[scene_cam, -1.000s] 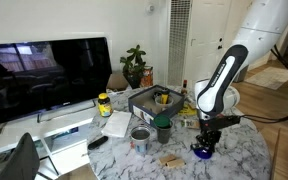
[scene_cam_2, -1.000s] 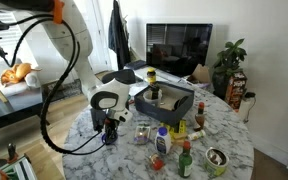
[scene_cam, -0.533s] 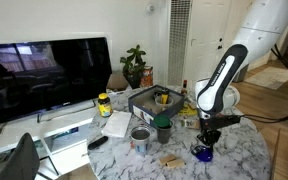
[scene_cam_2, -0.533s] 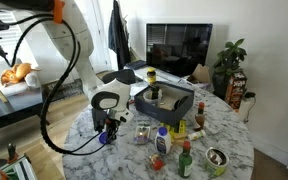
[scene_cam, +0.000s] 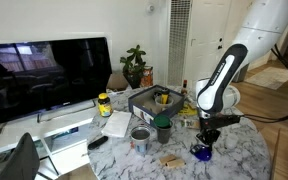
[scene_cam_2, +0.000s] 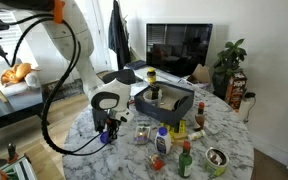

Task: Put the green toy car on the blue lid, pick up the blue lid and put them on the green lid on the plastic cup

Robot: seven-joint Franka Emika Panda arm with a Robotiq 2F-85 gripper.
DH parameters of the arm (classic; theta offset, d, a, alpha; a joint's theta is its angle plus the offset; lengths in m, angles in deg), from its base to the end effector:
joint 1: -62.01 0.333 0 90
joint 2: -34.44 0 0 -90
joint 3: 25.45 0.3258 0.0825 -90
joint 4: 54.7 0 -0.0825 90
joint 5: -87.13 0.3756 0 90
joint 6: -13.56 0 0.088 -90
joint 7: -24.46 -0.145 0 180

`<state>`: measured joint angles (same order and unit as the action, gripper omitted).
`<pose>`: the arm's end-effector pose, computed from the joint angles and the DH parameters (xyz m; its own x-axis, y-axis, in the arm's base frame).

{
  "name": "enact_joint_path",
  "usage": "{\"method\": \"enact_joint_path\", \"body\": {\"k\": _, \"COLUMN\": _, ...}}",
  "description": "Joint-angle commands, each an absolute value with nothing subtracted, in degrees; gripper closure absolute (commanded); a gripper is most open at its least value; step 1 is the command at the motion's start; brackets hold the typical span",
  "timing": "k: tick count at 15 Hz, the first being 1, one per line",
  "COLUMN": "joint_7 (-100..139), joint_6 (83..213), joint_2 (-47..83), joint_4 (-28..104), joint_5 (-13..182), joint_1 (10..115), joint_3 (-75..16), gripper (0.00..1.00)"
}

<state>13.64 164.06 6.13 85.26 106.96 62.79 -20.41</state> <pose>0.4213 0.0479 0.0656 0.8617 -0.3760 -0.3409 -0.4145 -0.9089 -0.0455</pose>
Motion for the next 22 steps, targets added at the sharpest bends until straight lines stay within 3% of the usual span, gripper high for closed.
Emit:
{"method": "enact_joint_path", "body": {"k": 1, "joint_7": 17.7, "joint_6": 167.58, "joint_2": 7.15, "joint_4": 87.37, "joint_5": 109.18, "joint_1": 60.55, "joint_3": -18.48, "gripper": 1.0}}
{"method": "enact_joint_path", "body": {"k": 13, "joint_7": 33.42, "joint_6": 171.58, "joint_2": 9.64, "joint_4": 90.9, "joint_5": 119.09, "joint_1": 49.95, "joint_3": -9.53, "gripper": 1.0}}
{"method": "enact_joint_path", "body": {"k": 22, "joint_7": 31.51, "joint_6": 166.19, "joint_2": 17.91, "joint_4": 94.59, "joint_5": 122.42, "joint_1": 50.98, "joint_3": -11.26, "gripper": 1.0}}
